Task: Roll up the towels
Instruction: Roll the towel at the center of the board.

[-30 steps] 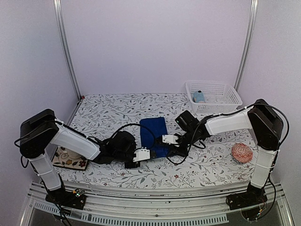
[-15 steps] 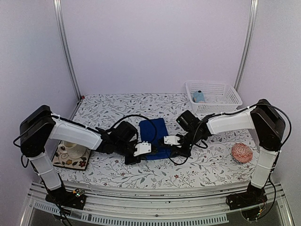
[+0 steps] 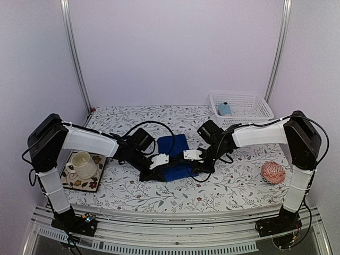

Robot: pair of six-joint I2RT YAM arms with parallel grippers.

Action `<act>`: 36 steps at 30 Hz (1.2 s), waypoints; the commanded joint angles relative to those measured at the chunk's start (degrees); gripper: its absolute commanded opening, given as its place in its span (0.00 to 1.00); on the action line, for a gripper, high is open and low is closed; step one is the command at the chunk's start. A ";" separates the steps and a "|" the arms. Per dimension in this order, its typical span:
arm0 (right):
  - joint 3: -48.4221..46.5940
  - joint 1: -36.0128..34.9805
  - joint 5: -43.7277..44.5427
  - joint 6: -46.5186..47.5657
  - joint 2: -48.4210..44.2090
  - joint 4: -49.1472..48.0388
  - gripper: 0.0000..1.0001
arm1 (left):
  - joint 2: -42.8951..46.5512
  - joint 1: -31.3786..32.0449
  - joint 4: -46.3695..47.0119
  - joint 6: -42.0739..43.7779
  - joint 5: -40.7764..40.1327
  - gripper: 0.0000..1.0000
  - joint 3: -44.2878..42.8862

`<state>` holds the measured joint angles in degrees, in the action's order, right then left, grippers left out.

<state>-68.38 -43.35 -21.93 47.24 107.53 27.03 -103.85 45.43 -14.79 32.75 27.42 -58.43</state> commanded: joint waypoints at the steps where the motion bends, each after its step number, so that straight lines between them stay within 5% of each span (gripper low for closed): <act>1: -2.04 0.61 1.72 -0.74 1.60 1.40 0.15 | -2.23 -0.80 -4.63 -1.56 4.09 0.00 -0.82; 24: 5.86 1.90 16.81 1.92 -3.93 -11.76 0.45 | -10.77 -5.73 -9.06 -7.05 11.23 0.00 -7.69; 36: 17.44 0.29 12.31 11.48 -14.80 -27.35 0.56 | -15.62 -6.89 -12.06 -8.35 12.89 0.00 -11.55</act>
<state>-55.24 -41.67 -7.25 53.84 96.60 7.14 -116.46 39.62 -24.69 25.21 40.95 -68.64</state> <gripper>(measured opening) 0.558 0.017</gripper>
